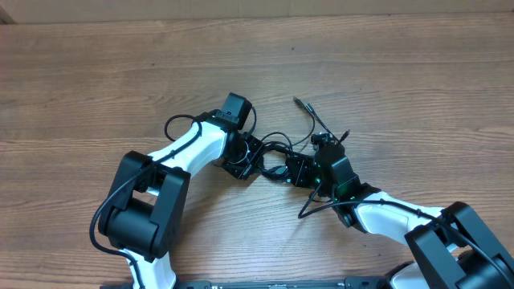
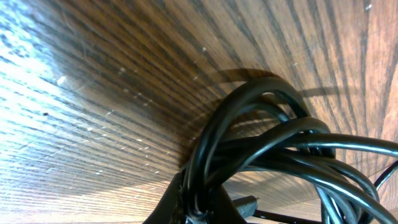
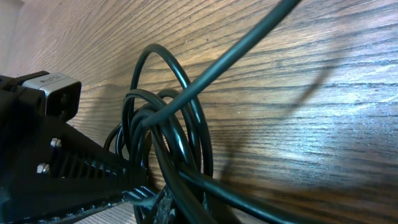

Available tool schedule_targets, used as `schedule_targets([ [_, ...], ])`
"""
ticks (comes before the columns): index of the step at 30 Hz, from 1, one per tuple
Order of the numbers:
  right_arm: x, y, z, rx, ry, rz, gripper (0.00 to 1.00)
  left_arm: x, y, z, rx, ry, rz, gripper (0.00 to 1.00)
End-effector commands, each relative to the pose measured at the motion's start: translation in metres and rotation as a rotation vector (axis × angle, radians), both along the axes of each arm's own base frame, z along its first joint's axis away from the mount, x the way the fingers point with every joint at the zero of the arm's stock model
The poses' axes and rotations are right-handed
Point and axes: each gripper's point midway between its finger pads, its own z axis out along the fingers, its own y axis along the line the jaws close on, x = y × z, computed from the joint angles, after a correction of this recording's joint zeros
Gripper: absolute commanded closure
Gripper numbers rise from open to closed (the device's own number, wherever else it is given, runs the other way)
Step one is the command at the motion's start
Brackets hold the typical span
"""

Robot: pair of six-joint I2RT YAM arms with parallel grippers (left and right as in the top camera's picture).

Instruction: Untangle cables

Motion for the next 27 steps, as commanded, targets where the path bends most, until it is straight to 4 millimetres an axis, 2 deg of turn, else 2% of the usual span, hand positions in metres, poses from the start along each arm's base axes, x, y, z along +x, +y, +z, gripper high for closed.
schedule_targets([
  [1, 0.004, 0.007, 0.009, 0.021, -0.018, 0.012, 0.93, 0.009, 0.011, -0.019, 0.055, -0.014, 0.030, 0.96],
  [6, -0.002, 0.013, 0.009, 0.045, 0.005, 0.051, 0.90, 0.018, 0.010, -0.009, -0.059, 0.006, 0.067, 0.96],
  [11, -0.006, 0.016, 0.008, 0.054, 0.021, 0.069, 0.90, 0.031, -0.004, 0.018, -0.311, 0.013, 0.065, 0.96],
  [17, -0.007, 0.015, 0.007, 0.051, 0.025, 0.068, 0.89, 0.038, -0.006, 0.044, -0.509, -0.026, 0.005, 0.96],
  [21, -0.006, 0.015, 0.007, 0.050, 0.024, 0.066, 0.88, 0.041, -0.006, 0.055, -0.582, -0.069, -0.042, 0.96],
  [27, -0.007, 0.014, 0.007, 0.048, 0.025, 0.066, 0.86, 0.048, -0.003, 0.058, -0.596, -0.148, -0.087, 0.96],
])
